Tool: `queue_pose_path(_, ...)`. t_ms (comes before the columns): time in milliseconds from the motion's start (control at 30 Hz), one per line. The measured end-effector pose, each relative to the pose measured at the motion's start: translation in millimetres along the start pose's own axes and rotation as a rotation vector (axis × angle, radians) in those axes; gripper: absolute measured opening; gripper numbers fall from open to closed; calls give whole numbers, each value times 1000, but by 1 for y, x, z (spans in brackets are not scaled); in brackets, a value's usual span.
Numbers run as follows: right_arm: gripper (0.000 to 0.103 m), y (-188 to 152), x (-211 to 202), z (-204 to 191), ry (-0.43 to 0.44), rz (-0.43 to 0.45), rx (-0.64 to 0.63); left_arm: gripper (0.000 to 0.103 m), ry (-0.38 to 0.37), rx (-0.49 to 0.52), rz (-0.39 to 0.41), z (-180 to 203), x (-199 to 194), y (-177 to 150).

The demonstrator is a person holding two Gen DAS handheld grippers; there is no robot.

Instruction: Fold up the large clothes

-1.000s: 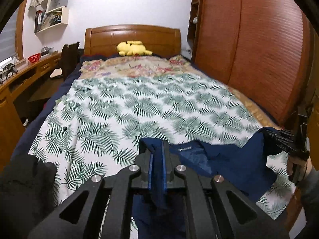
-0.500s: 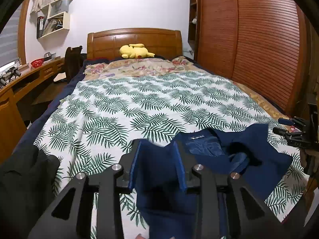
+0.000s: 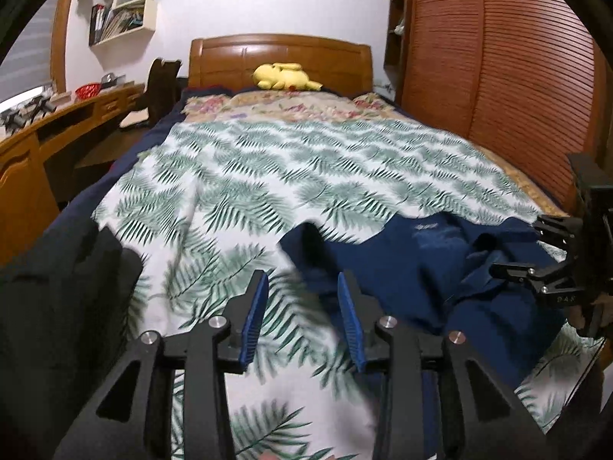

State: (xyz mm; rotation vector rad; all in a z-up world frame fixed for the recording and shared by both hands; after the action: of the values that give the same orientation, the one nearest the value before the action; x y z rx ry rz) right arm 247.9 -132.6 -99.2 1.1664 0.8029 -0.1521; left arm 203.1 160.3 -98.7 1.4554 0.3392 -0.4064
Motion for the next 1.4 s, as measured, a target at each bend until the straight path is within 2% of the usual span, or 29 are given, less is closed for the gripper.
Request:
queue_pose_path(200, 64, 8, 38, -36, 82, -61, -32, 36, 52, 0, -8, -22, 1, -19)
queue_pose_path(400, 64, 10, 51, -64, 145, -113, -59, 37, 45, -8, -14, -31, 3, -24)
queue_pose_path(533, 64, 7, 58, -71, 122, -152, -82, 37, 36, -3, -28, -30, 6, -28)
queue_pose_path(667, 64, 7, 64, -60, 101, -169, -52, 37, 29, 12, -31, -23, 5, -28)
queue_pose_path(700, 62, 7, 65, -58, 104, -169, -47, 37, 25, 14, -31, -21, 5, -28)
queue_pose_path(733, 46, 7, 65, -56, 116, -171, -47, 37, 24, 16, -31, -20, 6, -28)
queue_pose_path(767, 37, 8, 66, -55, 118, -175, -52, 37, 23, 17, -31, -19, 5, -28)
queue_pose_path(800, 22, 9, 68, -53, 114, -180, -59, 37, 22, 19, -32, -19, 5, -28)
queue_pose_path(933, 12, 19, 72, -41, 82, -170, -71, 38, 19, 26, -32, -14, 6, -29)
queue_pose_path(1400, 10, 93, 117, 21, -188, -87, -149, 39, 12, 24, -32, -8, 11, -29)
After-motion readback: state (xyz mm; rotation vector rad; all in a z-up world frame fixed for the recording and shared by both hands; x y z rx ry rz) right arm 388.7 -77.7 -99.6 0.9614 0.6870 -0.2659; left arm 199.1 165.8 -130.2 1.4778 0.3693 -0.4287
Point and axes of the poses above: each gripper's, at about its wrist camera, not at the fingertips, and x roughly the way its jaws point, z to its right, y to its top, the point moved 1 cm from there along x, roughly the way its jaws point, and after that the axes turned 9 degrees about z, right-handed, at the moved point
